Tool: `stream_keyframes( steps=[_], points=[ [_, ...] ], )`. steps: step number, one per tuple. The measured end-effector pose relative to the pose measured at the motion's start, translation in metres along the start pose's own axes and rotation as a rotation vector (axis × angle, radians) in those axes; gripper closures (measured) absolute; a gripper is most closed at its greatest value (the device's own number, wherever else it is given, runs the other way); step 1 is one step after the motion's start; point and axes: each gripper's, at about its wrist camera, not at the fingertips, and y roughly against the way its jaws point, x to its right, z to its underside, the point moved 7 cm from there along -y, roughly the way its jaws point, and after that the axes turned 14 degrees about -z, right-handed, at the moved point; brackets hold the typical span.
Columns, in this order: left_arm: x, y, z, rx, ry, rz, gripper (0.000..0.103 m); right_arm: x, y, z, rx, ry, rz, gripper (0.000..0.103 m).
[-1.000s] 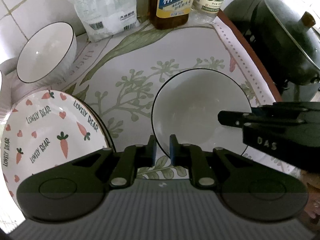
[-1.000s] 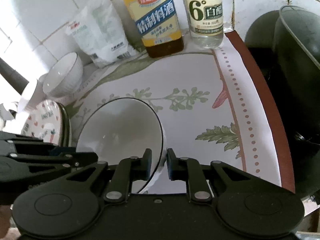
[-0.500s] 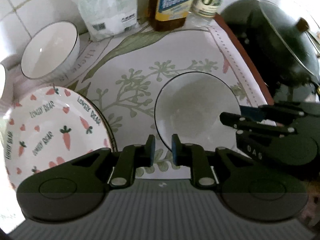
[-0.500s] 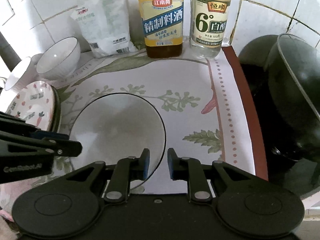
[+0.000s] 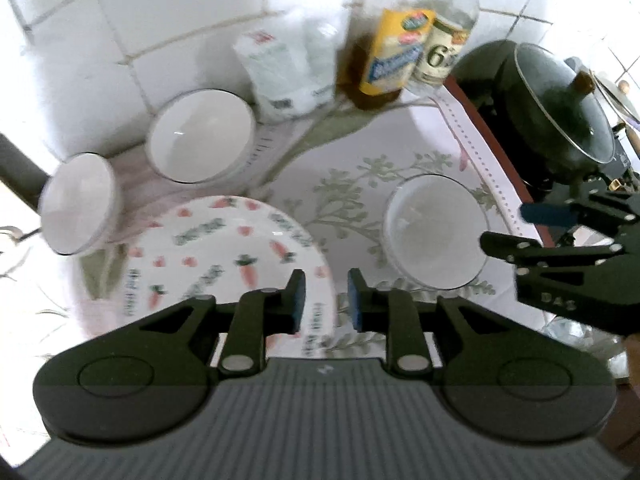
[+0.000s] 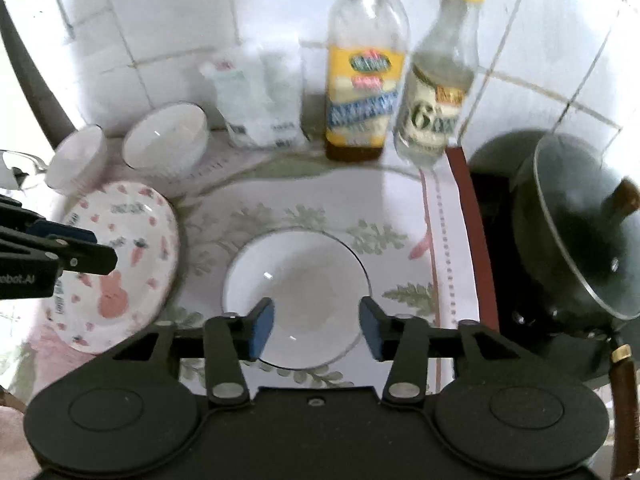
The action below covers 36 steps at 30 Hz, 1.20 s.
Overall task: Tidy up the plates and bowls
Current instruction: 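Move the right tool to a second white bowl by the wall and grasp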
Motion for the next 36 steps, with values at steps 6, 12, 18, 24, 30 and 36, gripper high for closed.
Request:
stream_keyframes(
  steps=[6,12,18,24,30,36],
  points=[
    [-0.044,0.023,0.002,0.037,-0.012,-0.046,0.069,-0.039,0.022,-0.021,0.044,0.071,-0.025,0.035],
    [-0.083,0.042,0.001,0.107,0.011,-0.05,0.057,-0.076,0.032,-0.044,0.093,0.12,-0.039,0.032],
    [-0.112,0.05,-0.005,0.165,0.031,-0.042,0.05,-0.111,0.032,-0.066,0.147,0.154,-0.084,0.032],
    [-0.139,0.052,-0.015,0.207,0.059,-0.021,0.042,-0.141,0.024,-0.08,0.205,0.185,-0.14,0.032],
    [-0.162,0.037,-0.035,0.242,0.071,-0.033,0.032,-0.157,-0.003,-0.1,0.286,0.235,-0.148,0.032],
    [-0.17,0.009,-0.061,0.272,0.066,-0.035,0.028,-0.142,-0.043,-0.114,0.311,0.178,-0.156,0.032]
  ],
)
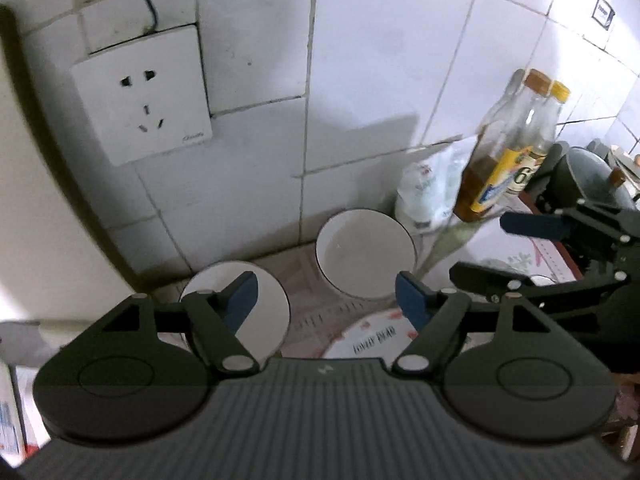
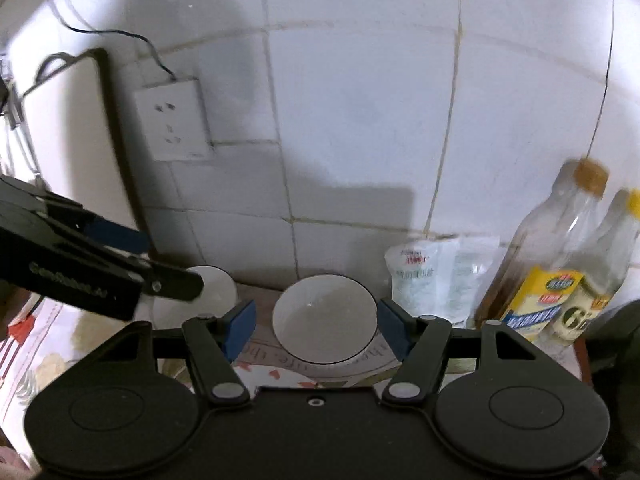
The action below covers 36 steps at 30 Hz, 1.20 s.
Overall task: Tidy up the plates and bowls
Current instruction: 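Move the right tool to a second white bowl by the wall and grasp, then lift the second white bowl with the right tool toward the first bowl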
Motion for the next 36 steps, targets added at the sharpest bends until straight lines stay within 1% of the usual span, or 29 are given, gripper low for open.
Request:
stream_keyframes(
  steps=[4,8,13,15,16,17,18,19,21,22,23,24,25,26,27,29,31,32,33,34,35,36],
  points=[
    [0.007,-0.025,-0.009,0.004,-0.031,0.029,0.028,0.027,-0.024,0.014,0.001,-0.091,0.014,0.032],
    [0.018,-0.055,-0.017,-0.005,-0.071,0.036,0.027,0.052,-0.044,0.035,-0.004,-0.229,0.003,0.032],
    [0.029,-0.099,-0.019,-0.069,-0.098,0.058,0.027,0.073,-0.065,0.051,0.012,-0.364,-0.008,0.032],
    [0.034,-0.116,-0.019,-0.064,-0.123,0.05,0.028,0.08,-0.073,0.054,0.015,-0.408,-0.008,0.032],
    [0.035,-0.122,-0.019,-0.051,-0.141,0.029,0.028,0.082,-0.077,0.055,0.011,-0.429,-0.004,0.032],
    [0.036,-0.13,-0.019,-0.045,-0.159,0.005,0.03,0.082,-0.08,0.056,0.005,-0.453,0.006,0.032],
    [0.038,-0.138,-0.019,-0.052,-0.173,-0.006,0.03,0.082,-0.083,0.057,-0.004,-0.473,0.017,0.032],
    [0.039,-0.143,-0.019,-0.064,-0.18,-0.011,0.031,0.082,-0.086,0.057,-0.007,-0.485,0.022,0.032],
    [0.041,-0.152,-0.019,-0.086,-0.179,0.007,0.033,0.08,-0.091,0.056,0.002,-0.5,0.018,0.032],
    [0.042,-0.155,-0.018,-0.098,-0.177,0.022,0.037,0.08,-0.095,0.057,-0.002,-0.513,0.021,0.032],
    [0.044,-0.159,-0.018,-0.113,-0.18,0.029,0.044,0.081,-0.1,0.058,-0.009,-0.529,0.02,0.033],
    [0.045,-0.163,-0.017,-0.129,-0.19,0.023,0.047,0.083,-0.104,0.059,-0.017,-0.551,0.02,0.037],
    [0.046,-0.167,-0.016,-0.143,-0.203,0.016,0.054,0.086,-0.108,0.06,-0.023,-0.582,0.016,0.038],
    [0.047,-0.17,-0.015,-0.148,-0.212,0.016,0.065,0.089,-0.111,0.063,-0.027,-0.623,0.01,0.039],
    [0.048,-0.173,-0.015,-0.153,-0.212,0.018,0.07,0.091,-0.113,0.064,-0.02,-0.665,0.002,0.04],
    [0.048,-0.177,-0.013,-0.175,-0.209,0.017,0.073,0.093,-0.114,0.065,-0.014,-0.698,-0.013,0.043],
    [0.05,-0.181,-0.01,-0.193,-0.213,0.015,0.078,0.092,-0.115,0.064,-0.017,-0.697,-0.014,0.044],
    [0.051,-0.183,-0.008,-0.199,-0.218,0.013,0.079,0.091,-0.116,0.064,-0.02,-0.694,-0.011,0.045],
    [0.052,-0.185,-0.007,-0.204,-0.221,0.011,0.08,0.091,-0.117,0.064,-0.023,-0.694,-0.008,0.048],
    [0.053,-0.185,-0.005,-0.206,-0.221,0.01,0.081,0.09,-0.118,0.065,-0.024,-0.701,-0.006,0.054],
    [0.054,-0.186,-0.003,-0.207,-0.224,0.008,0.085,0.09,-0.119,0.065,-0.025,-0.711,-0.005,0.057],
    [0.055,-0.186,-0.002,-0.209,-0.228,0.005,0.087,0.09,-0.12,0.066,-0.025,-0.726,-0.005,0.066]
  ],
)
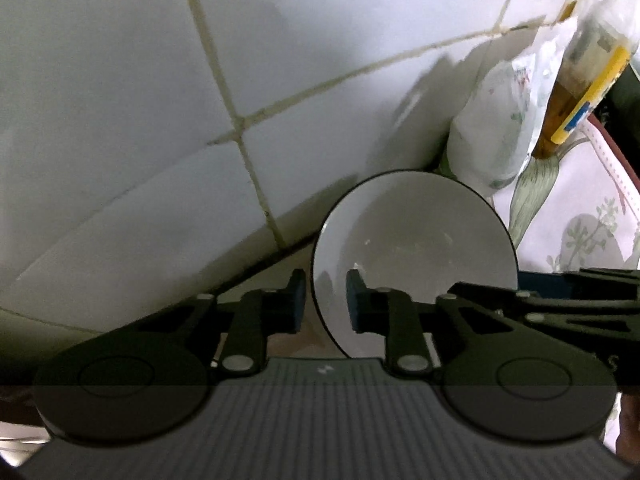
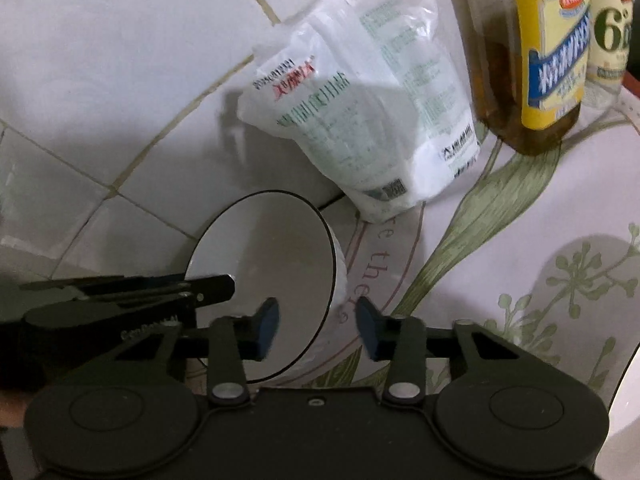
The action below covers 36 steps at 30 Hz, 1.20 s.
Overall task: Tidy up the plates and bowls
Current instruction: 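Lift the second white bowl with the right tool toward the first bowl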
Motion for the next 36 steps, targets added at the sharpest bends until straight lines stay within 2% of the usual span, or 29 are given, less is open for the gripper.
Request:
stream_keyframes(
  steps=[1,3,4,7,10,17,21,30,36],
  points=[
    [0.0,0.0,0.001,-0.001,0.0,-0.009,0.088,0.001,0.0,0.001,-0.003,-0.013,-0.001,0.071],
    [0.001,0.0,0.003,0.005,0.01,-0.024,0.089,0.003,0.0,0.001,-0.001,-0.037,-0.003,0.073],
    [0.001,0.001,0.004,0.009,0.013,-0.032,0.09,0.005,0.001,0.001,-0.002,-0.044,0.002,0.08],
    [0.002,0.004,0.005,0.012,0.02,-0.044,0.093,0.008,0.004,0.002,-0.013,-0.042,0.021,0.082],
    [0.003,0.012,0.007,-0.005,0.038,-0.032,0.092,0.006,0.01,0.004,-0.014,-0.015,0.047,0.084],
    [0.009,0.058,0.006,0.062,0.056,-0.022,0.092,-0.007,0.05,0.013,0.011,-0.023,0.044,0.084],
    [0.015,0.088,0.019,0.081,0.045,-0.033,0.092,-0.018,0.081,0.025,0.03,-0.023,0.038,0.083],
    [0.021,0.156,0.048,0.098,0.088,-0.003,0.092,-0.038,0.132,0.054,0.031,0.039,0.044,0.083],
    [0.041,0.19,0.065,0.114,0.092,-0.005,0.092,-0.05,0.173,0.071,0.03,0.068,0.043,0.083]
  ],
)
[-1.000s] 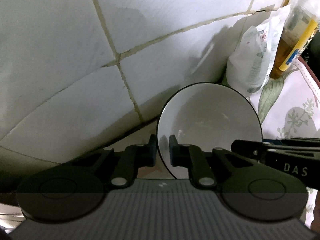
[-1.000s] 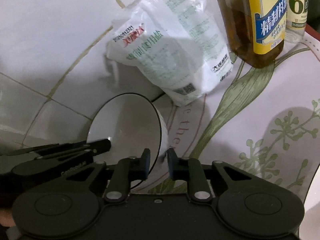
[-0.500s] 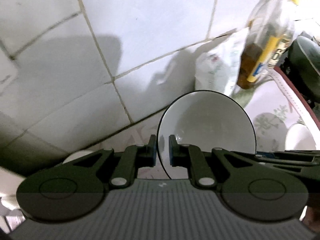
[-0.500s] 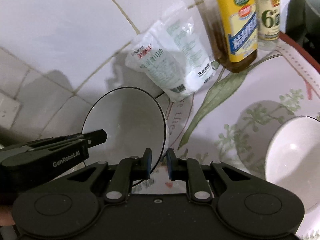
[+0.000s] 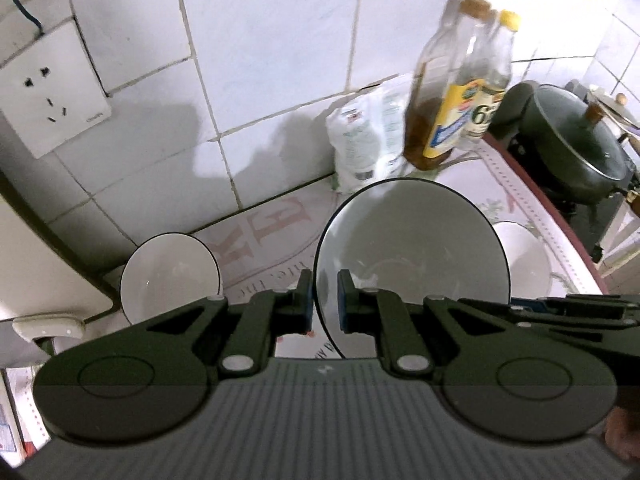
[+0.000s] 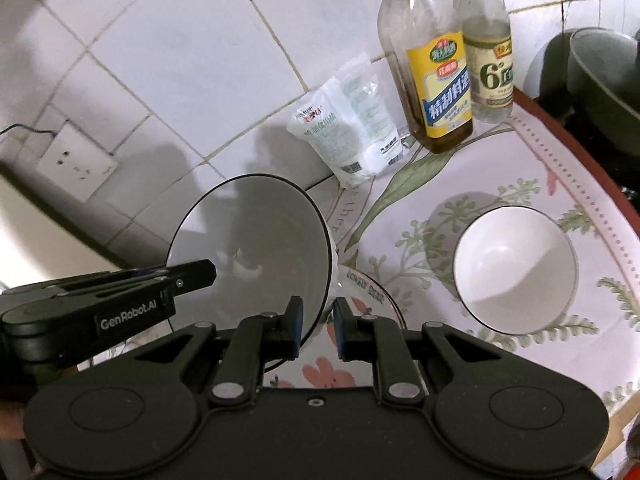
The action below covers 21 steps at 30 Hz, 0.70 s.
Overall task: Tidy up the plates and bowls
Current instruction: 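Lift the second white bowl with the right tool toward the first bowl, then lower the second bowl into the first bowl and open the right tool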
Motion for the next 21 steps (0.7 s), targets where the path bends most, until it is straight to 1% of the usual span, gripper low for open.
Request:
stream_keyframes(
  steps=[2,4,8,12,17,21],
  points=[
    [0.005,0.015,0.002,0.025,-0.007,0.004,0.092,-0.002,0.011,0.003,-0.002,0.016,0.006,0.083],
    [0.006,0.032,0.004,0.057,0.003,0.003,0.092,-0.005,0.023,0.005,0.022,0.028,0.008,0.083],
    [0.014,0.059,0.005,0.093,0.007,-0.005,0.092,-0.007,0.044,0.008,0.037,0.06,-0.002,0.083],
    [0.031,0.08,0.005,0.118,-0.002,-0.007,0.092,-0.002,0.065,0.009,0.032,0.082,-0.008,0.083],
    [0.057,0.094,0.007,0.123,-0.002,-0.011,0.092,0.012,0.087,0.009,0.021,0.095,-0.006,0.083],
    [0.076,0.094,0.008,0.106,0.012,0.0,0.092,0.028,0.099,0.008,0.009,0.104,0.0,0.083]
  ],
)
